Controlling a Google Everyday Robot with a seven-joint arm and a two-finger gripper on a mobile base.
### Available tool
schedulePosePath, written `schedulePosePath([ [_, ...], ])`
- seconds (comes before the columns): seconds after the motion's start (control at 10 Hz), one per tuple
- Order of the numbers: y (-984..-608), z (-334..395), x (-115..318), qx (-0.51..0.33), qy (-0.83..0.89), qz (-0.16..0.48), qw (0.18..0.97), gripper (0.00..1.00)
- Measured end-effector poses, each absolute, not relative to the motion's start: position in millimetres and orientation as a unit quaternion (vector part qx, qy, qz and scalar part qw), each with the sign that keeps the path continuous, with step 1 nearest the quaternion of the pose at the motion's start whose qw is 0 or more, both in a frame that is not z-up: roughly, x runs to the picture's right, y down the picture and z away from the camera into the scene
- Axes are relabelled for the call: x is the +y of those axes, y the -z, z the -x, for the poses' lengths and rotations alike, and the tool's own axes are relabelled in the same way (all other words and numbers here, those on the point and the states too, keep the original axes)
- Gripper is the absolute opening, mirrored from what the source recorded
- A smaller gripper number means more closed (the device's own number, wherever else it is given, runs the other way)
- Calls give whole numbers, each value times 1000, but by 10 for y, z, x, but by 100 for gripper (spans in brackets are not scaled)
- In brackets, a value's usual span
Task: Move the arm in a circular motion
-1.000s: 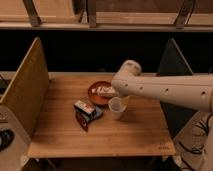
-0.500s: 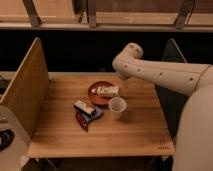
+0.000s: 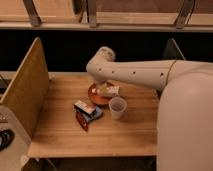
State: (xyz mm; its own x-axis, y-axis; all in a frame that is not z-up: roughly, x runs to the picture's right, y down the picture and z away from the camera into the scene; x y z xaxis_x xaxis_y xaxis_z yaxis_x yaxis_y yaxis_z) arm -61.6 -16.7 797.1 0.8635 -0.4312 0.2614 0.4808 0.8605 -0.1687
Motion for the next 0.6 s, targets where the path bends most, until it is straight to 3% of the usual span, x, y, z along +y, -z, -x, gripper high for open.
schedulePosePath([
  [0.3,-7582,813,394,-162,269,131,940,80],
  [0.6,-7459,181,445,-136,233,131,954,80],
])
